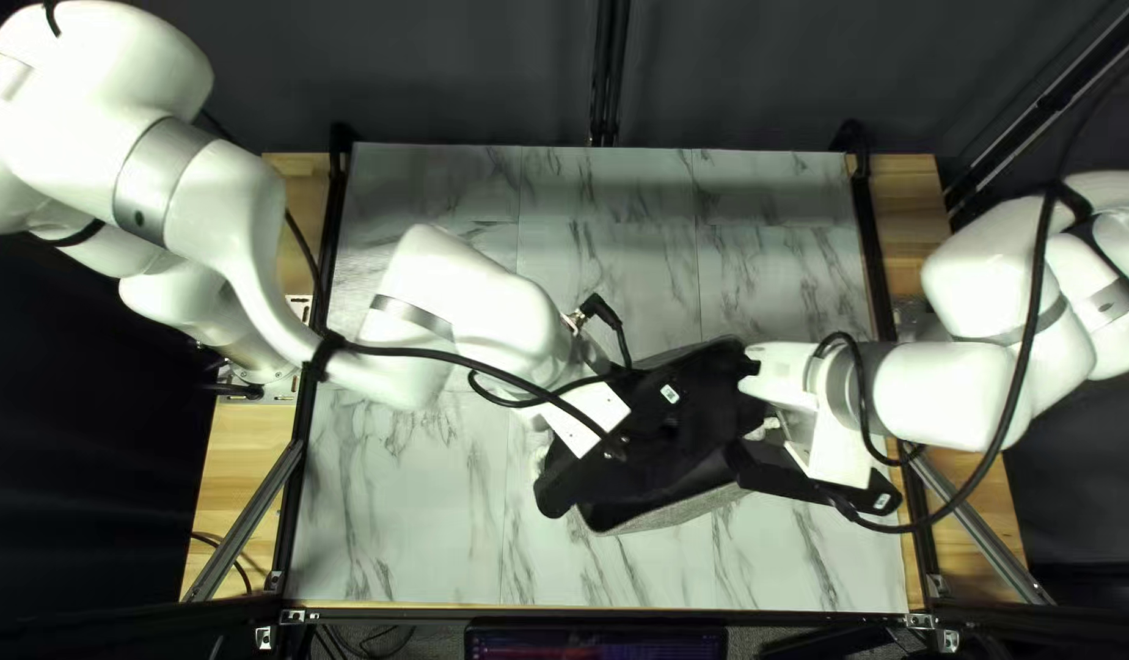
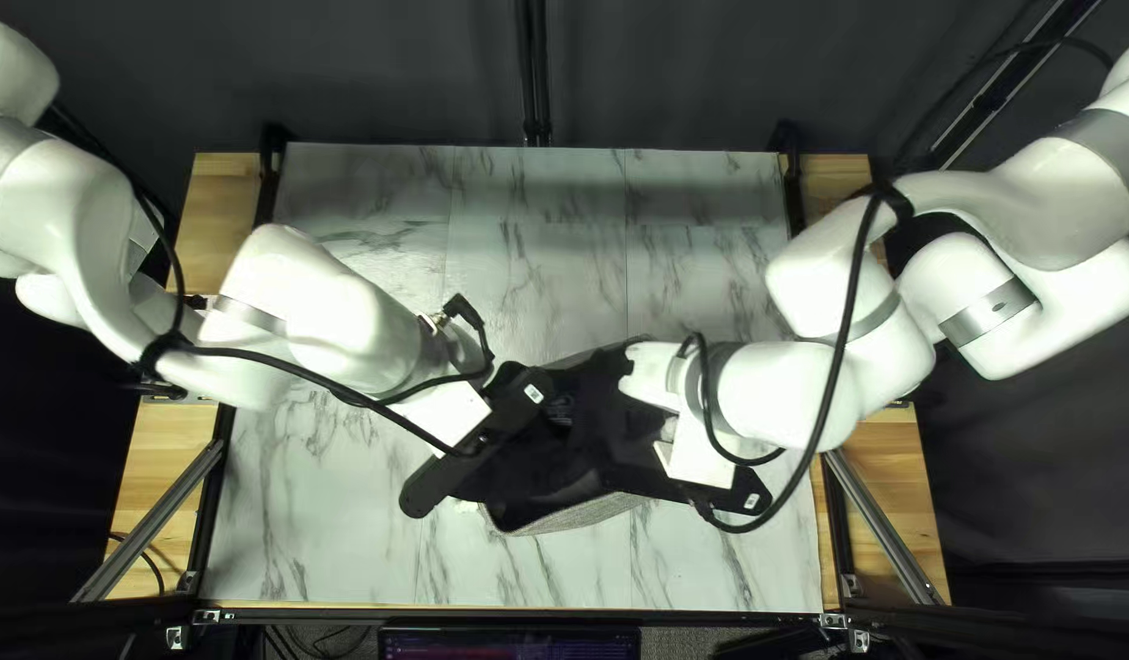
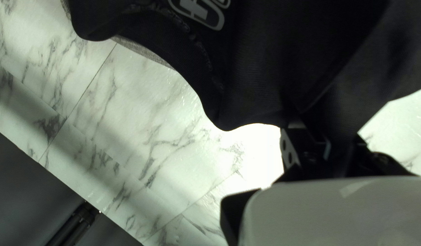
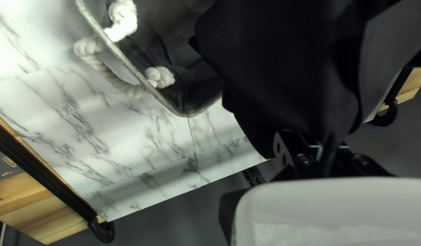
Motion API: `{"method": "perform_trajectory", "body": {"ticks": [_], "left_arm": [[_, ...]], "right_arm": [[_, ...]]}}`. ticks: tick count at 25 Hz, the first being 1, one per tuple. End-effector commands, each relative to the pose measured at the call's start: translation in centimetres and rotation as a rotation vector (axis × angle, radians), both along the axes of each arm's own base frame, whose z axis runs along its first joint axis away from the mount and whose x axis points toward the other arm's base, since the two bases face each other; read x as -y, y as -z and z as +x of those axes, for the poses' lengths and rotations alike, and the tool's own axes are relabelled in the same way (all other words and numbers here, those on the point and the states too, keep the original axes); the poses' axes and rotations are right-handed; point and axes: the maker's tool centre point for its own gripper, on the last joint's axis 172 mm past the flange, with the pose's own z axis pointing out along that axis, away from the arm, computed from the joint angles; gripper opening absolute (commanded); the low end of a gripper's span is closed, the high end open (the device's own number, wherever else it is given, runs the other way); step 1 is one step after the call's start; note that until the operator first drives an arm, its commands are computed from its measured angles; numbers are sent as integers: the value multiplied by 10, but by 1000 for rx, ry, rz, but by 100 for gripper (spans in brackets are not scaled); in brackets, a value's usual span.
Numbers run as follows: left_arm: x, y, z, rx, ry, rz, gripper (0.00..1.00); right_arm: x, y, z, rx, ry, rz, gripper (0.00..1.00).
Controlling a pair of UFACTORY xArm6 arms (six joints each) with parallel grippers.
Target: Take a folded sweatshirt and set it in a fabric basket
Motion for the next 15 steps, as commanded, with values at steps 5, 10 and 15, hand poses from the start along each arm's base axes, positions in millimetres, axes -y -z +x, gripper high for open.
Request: {"method": "perform_trajectory", "body": {"ticks": [5,10,15], "left_arm": [[-13,15,3,21,9,4,0],[-22,25,5,32,12,6,0],[-28,37,8,43,18,5,0]], "right_arm": [[18,7,-3,-2,15,16,2],[27,12,-6,-17,40,23,2],[31,20,-10,-33,66,30,4]]}}
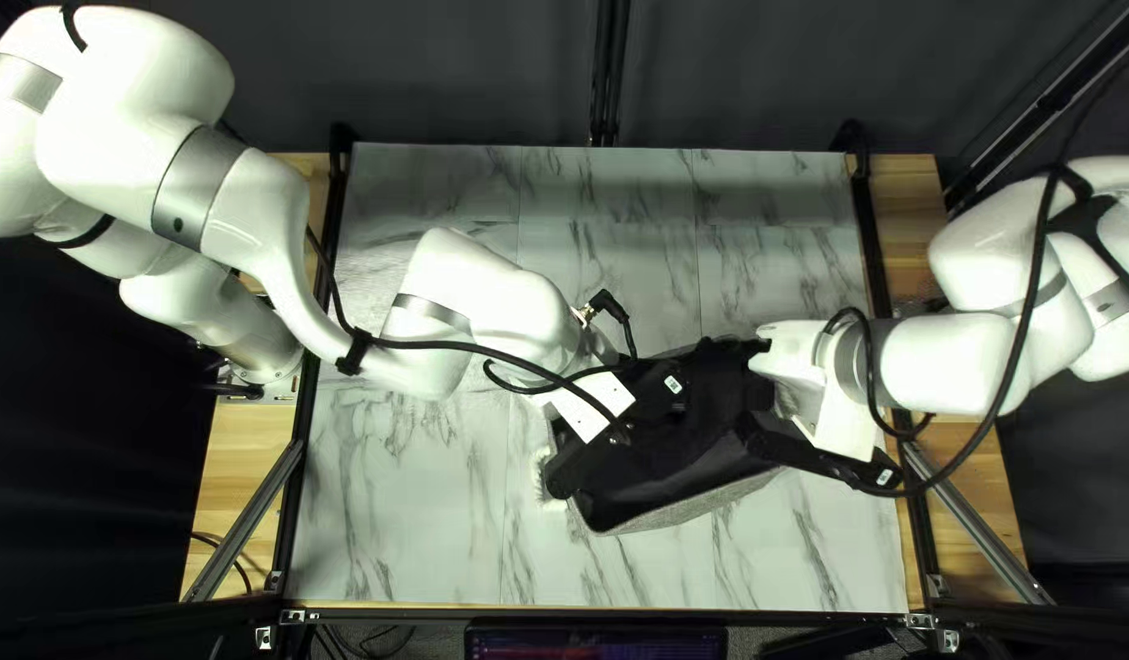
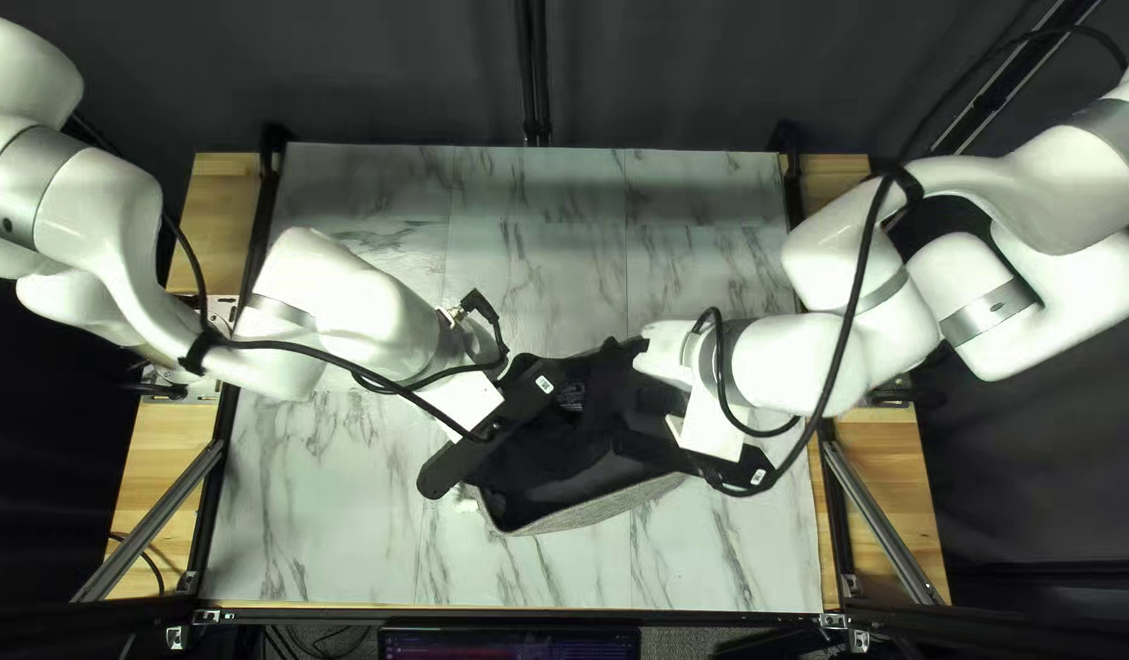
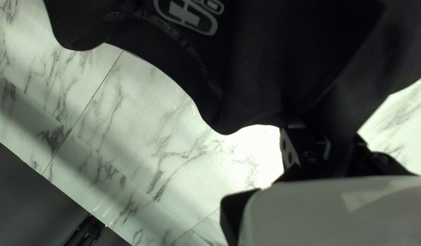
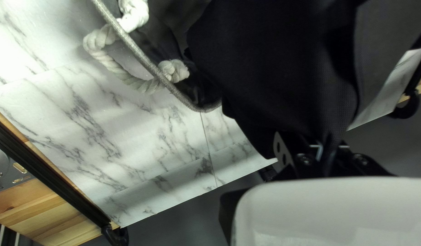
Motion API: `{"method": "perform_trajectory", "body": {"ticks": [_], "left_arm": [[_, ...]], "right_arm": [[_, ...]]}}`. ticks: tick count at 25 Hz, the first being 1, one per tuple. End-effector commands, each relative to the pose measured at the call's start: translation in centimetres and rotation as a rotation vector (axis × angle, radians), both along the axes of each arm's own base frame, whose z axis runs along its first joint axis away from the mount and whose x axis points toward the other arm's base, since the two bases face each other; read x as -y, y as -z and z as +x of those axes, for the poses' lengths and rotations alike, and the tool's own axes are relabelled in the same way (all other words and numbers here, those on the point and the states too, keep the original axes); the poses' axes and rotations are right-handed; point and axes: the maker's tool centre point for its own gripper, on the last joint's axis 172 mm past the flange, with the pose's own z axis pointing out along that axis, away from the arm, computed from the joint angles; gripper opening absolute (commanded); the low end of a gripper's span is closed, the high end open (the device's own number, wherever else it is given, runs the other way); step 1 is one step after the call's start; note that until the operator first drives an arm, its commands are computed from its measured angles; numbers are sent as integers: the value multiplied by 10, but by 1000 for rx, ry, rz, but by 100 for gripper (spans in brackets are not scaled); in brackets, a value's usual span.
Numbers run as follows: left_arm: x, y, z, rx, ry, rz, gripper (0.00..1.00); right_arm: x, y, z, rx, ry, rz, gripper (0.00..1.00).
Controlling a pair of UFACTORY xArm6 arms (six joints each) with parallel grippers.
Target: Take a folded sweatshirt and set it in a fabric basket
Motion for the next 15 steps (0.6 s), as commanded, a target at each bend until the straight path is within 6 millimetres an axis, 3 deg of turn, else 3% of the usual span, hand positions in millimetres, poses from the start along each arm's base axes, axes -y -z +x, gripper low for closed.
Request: {"method": "perform_trajectory", "body": {"ticks": [1,7,15], "left_arm": [[-3,8,2,7,4,-2,0],[-4,21,2,15,0,-6,0],[5,43,-3,24,-6,-16,0]], "right_arm": [[2,5,-4,-10,17,5,3],[5,9,-3,-24,36,12,4],[5,33,4,-50,54,37,4]]}}
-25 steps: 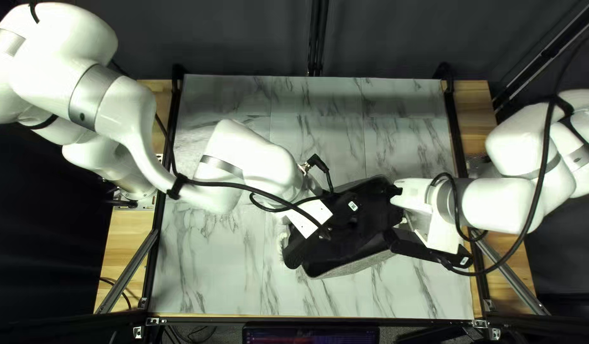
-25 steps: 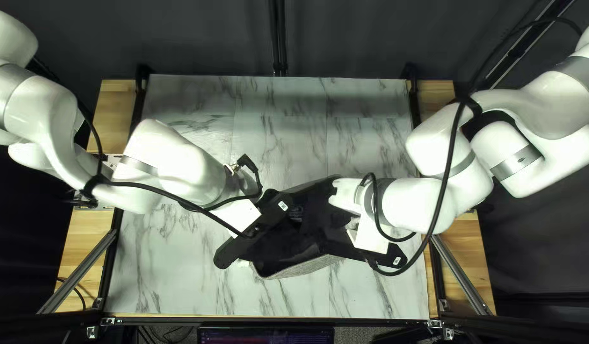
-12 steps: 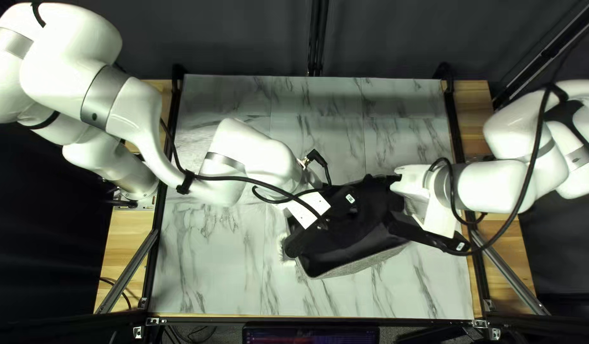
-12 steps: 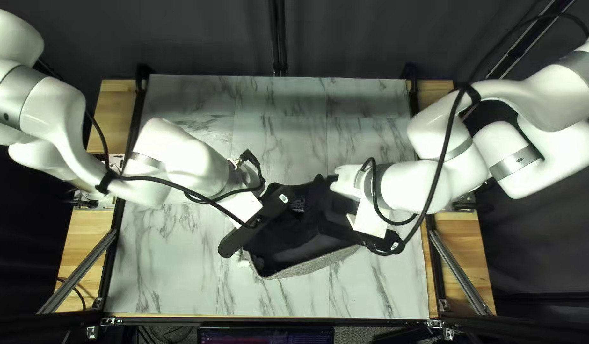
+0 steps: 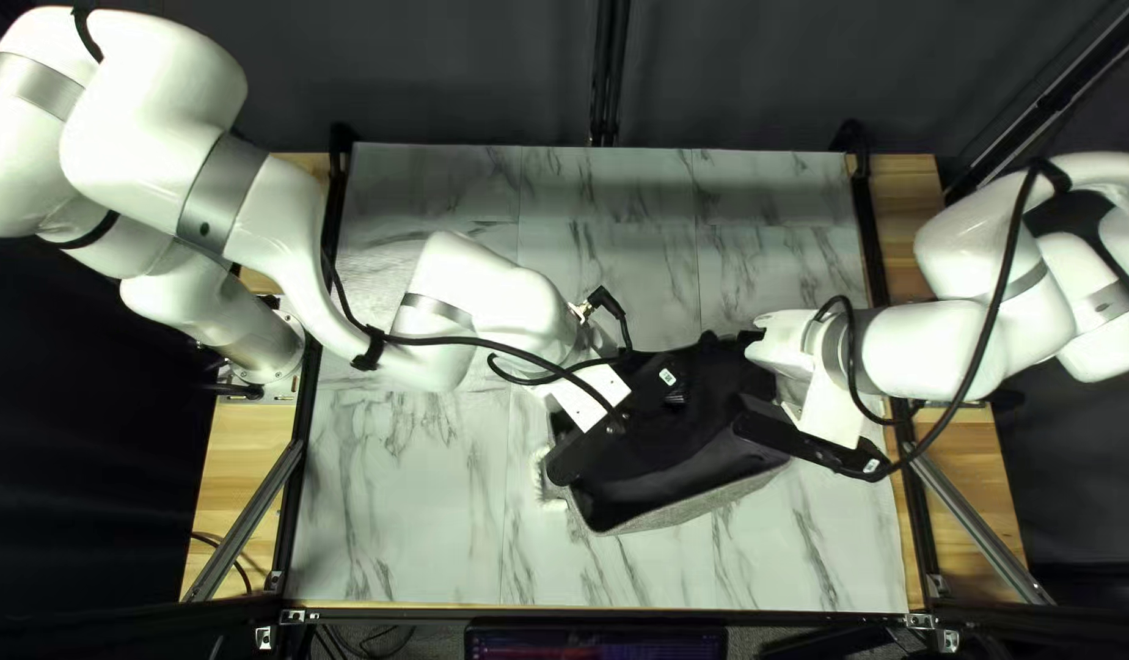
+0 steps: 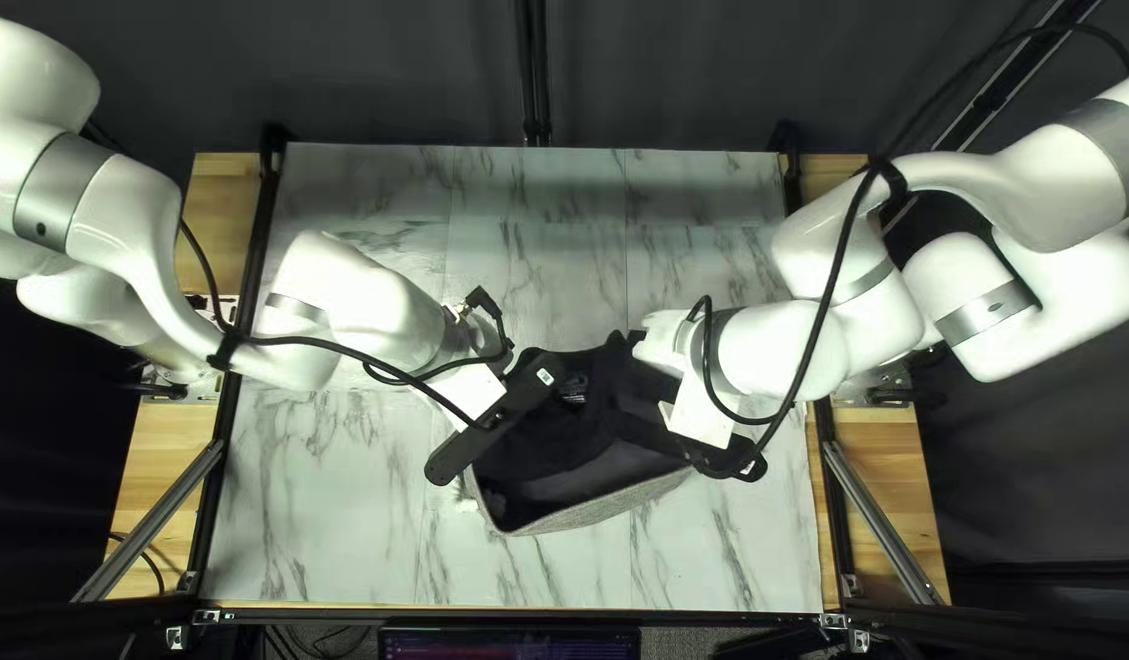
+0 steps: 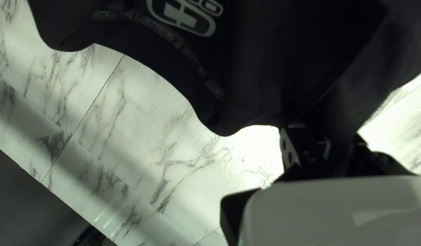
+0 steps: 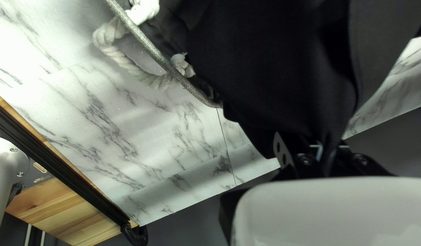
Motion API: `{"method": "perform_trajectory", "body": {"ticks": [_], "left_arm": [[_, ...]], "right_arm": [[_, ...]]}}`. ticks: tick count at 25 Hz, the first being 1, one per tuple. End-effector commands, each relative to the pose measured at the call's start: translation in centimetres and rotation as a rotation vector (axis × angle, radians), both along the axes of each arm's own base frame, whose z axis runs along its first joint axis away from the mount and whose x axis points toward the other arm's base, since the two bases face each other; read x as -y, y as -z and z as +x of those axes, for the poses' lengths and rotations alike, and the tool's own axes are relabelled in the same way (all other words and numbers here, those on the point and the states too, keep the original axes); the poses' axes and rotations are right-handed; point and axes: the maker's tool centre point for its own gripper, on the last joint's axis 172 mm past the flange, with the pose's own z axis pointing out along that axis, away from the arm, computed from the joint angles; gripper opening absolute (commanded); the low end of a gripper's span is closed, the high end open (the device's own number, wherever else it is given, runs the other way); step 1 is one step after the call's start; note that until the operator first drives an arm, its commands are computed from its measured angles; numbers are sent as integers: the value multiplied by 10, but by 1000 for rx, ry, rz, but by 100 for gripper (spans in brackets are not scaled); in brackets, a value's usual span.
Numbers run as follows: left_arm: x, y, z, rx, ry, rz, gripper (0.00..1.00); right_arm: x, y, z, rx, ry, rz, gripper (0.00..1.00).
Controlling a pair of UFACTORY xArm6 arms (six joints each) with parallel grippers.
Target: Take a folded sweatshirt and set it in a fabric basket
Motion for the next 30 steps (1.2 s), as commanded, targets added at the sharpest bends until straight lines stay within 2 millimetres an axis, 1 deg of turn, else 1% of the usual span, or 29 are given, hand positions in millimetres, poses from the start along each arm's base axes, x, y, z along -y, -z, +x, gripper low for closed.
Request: {"method": "perform_trajectory", "body": {"ticks": [1,3,10,16,19,24,25,26,27,29,30], "left_arm": [[5,10,-2,5,0,-5,0],[7,15,-3,7,-2,-8,0],[11,33,-8,3,-9,-22,0],[11,42,-12,2,-16,-29,0],[14,49,-11,-1,-19,-36,0],[20,57,-11,-9,-19,-42,0],[21,59,-12,-14,-18,-43,50],[22,61,-13,-15,-19,-45,93],[23,61,-14,-13,-23,-45,100],[21,61,-14,-12,-27,-45,100],[19,55,-17,-7,-30,-42,100]], "right_arm": [[0,13,7,-14,9,15,4],[1,20,10,-24,14,24,4],[5,41,12,-50,31,55,4],[1,52,11,-64,40,79,4],[-1,66,11,-68,41,96,3],[2,77,15,-81,46,114,4],[2,81,15,-85,48,119,4],[3,83,15,-88,49,122,4],[4,87,16,-92,52,128,4],[6,92,17,-99,57,135,3],[7,97,19,-103,59,139,3]]}}
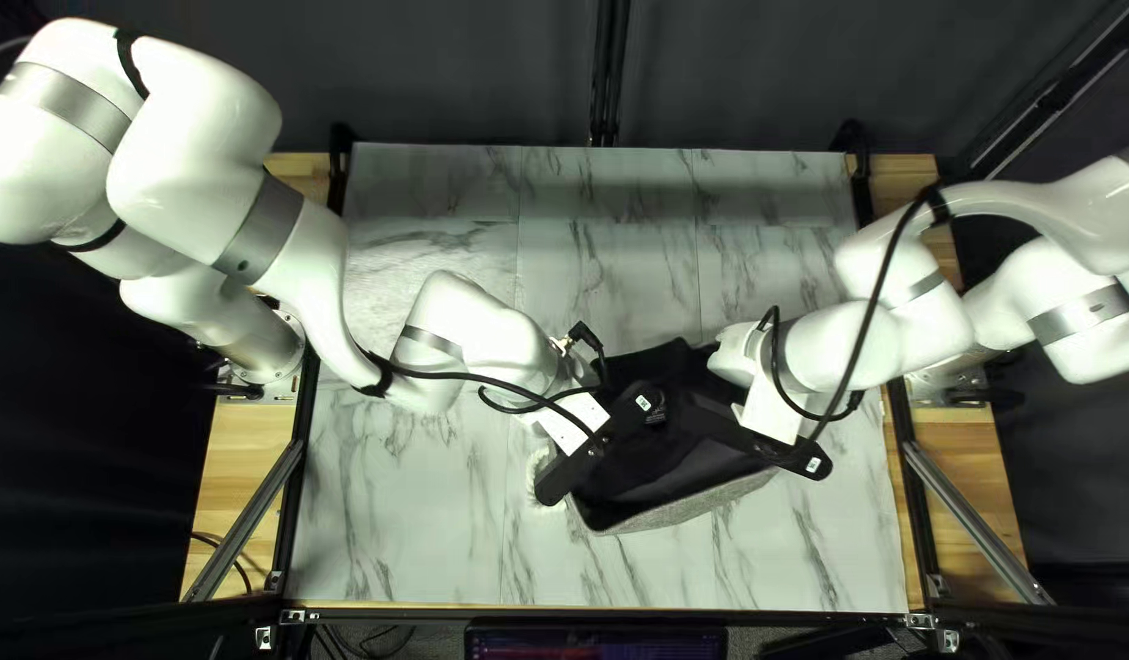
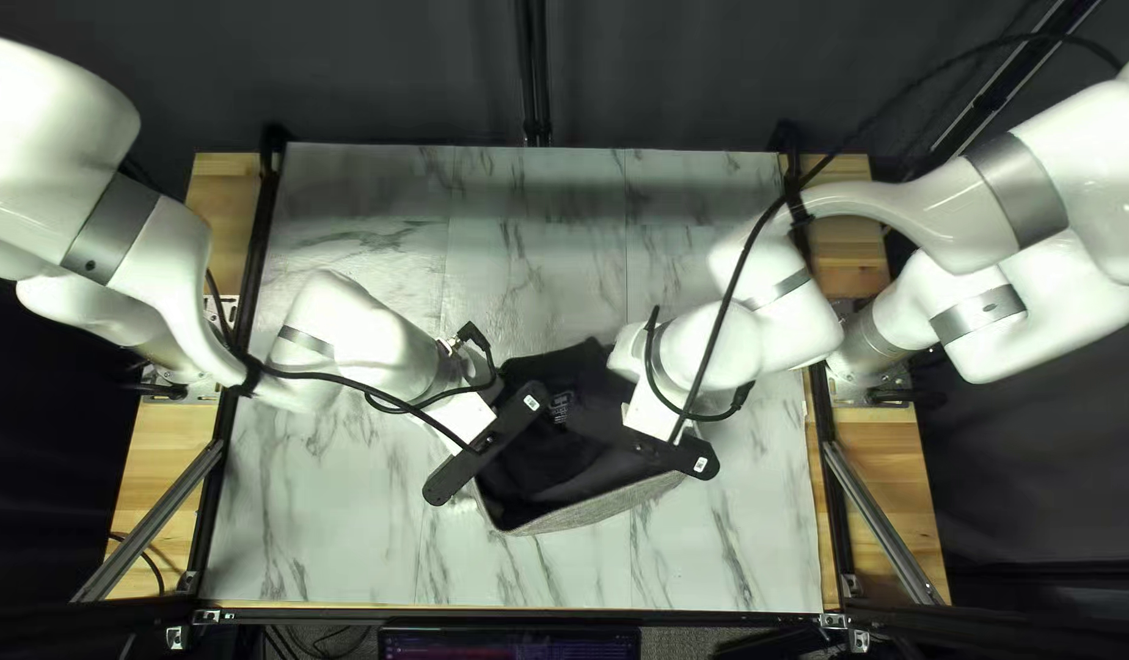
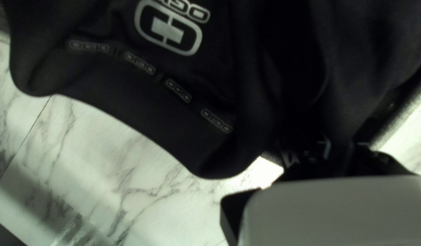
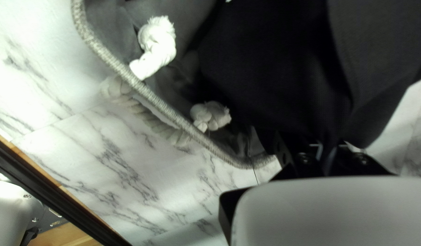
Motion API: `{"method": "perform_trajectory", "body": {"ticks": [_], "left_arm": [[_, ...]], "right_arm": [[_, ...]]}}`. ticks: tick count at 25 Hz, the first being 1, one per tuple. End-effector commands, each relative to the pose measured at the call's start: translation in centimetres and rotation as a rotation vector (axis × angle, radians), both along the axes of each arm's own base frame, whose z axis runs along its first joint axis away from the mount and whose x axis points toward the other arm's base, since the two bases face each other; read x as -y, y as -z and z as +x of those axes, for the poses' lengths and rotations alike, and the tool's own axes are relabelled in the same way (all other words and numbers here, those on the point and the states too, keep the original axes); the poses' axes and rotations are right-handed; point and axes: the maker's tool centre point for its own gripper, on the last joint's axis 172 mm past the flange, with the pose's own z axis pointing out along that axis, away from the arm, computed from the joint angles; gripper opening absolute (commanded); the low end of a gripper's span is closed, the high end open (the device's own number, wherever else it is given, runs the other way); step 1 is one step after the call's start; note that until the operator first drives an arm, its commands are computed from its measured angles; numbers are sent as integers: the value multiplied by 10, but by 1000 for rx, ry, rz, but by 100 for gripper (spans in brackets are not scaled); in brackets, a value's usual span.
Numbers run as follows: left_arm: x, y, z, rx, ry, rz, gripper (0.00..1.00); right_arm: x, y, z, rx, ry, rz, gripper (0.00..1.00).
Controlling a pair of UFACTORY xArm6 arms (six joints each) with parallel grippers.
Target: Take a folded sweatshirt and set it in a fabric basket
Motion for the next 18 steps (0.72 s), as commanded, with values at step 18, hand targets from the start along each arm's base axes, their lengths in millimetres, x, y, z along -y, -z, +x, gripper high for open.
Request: {"method": "perform_trajectory", "body": {"ticks": [18], "left_arm": [[-22,-85,-44,68,25,81,100]], "right_arm": [[3,27,8,-20,7,39,7]]}}
